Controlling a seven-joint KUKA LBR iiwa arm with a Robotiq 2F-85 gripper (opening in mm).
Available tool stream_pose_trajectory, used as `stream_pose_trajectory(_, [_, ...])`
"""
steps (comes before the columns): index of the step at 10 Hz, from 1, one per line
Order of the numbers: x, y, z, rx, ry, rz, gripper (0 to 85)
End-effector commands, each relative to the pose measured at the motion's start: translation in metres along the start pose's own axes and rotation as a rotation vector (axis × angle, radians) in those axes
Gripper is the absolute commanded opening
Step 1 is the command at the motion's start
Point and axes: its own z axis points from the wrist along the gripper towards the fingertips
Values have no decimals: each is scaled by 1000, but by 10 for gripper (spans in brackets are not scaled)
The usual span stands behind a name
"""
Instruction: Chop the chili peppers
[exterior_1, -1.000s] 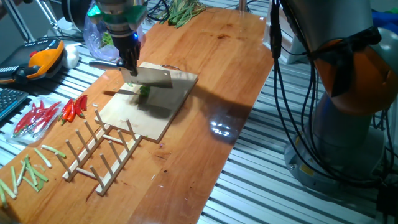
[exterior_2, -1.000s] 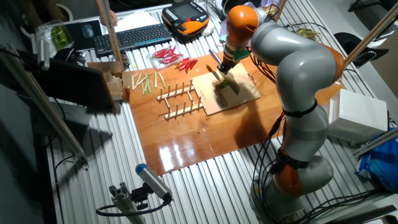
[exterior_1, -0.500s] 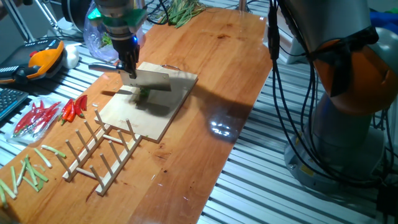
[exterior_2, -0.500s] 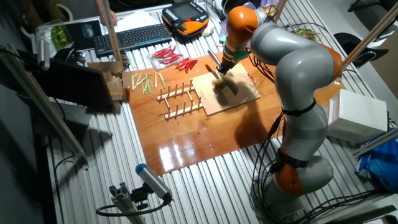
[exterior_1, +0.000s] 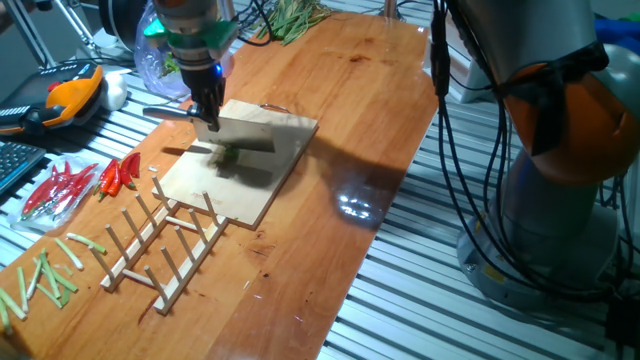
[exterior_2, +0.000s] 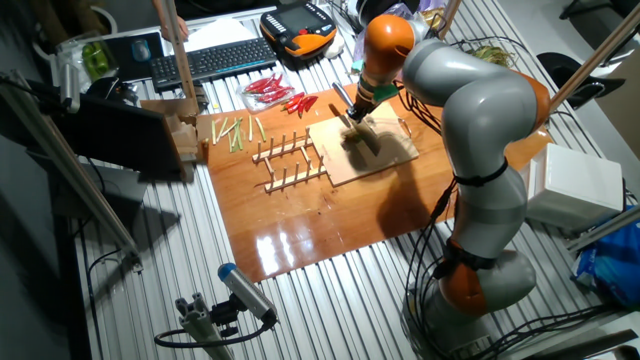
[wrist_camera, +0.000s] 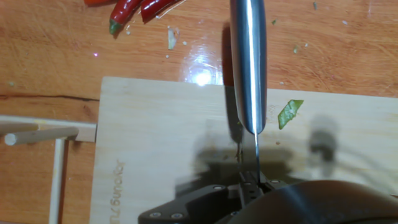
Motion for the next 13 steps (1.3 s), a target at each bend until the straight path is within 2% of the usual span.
stream_pose_trajectory(1, [0,1,2,-1,-2,2,0])
stream_pose_trajectory(5, [0,4,6,-5,-11,4,0])
stream_pose_trajectory(10, [2,5,9,22,-40,5,0])
stream_pose_trajectory(13, [7,8,19,27,-60,13,0])
